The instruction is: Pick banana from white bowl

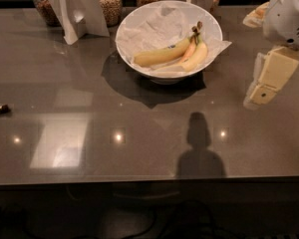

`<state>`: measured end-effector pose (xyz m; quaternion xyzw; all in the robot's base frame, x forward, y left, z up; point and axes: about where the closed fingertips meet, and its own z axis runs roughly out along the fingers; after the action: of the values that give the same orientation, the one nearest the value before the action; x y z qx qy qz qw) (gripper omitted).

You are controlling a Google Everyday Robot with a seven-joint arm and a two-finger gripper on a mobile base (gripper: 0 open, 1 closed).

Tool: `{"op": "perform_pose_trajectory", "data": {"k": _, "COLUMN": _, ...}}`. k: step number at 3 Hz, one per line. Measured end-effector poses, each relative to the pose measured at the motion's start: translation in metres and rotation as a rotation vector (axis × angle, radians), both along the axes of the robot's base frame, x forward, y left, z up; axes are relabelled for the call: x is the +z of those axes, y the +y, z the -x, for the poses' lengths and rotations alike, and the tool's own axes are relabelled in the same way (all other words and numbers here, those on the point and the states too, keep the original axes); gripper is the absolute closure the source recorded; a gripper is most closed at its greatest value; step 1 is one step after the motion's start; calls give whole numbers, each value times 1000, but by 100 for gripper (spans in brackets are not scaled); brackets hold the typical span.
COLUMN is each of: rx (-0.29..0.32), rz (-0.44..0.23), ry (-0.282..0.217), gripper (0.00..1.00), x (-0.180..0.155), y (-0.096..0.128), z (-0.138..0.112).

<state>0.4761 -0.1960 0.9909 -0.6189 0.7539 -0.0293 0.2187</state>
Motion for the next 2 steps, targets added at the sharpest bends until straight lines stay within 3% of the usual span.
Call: {"op": "perform_pose_trajectory", "data": {"k": 2, "rx": 65, "rz": -91, "ry": -131, "gripper": 0, "x": 9, "y": 23, "z": -68}}
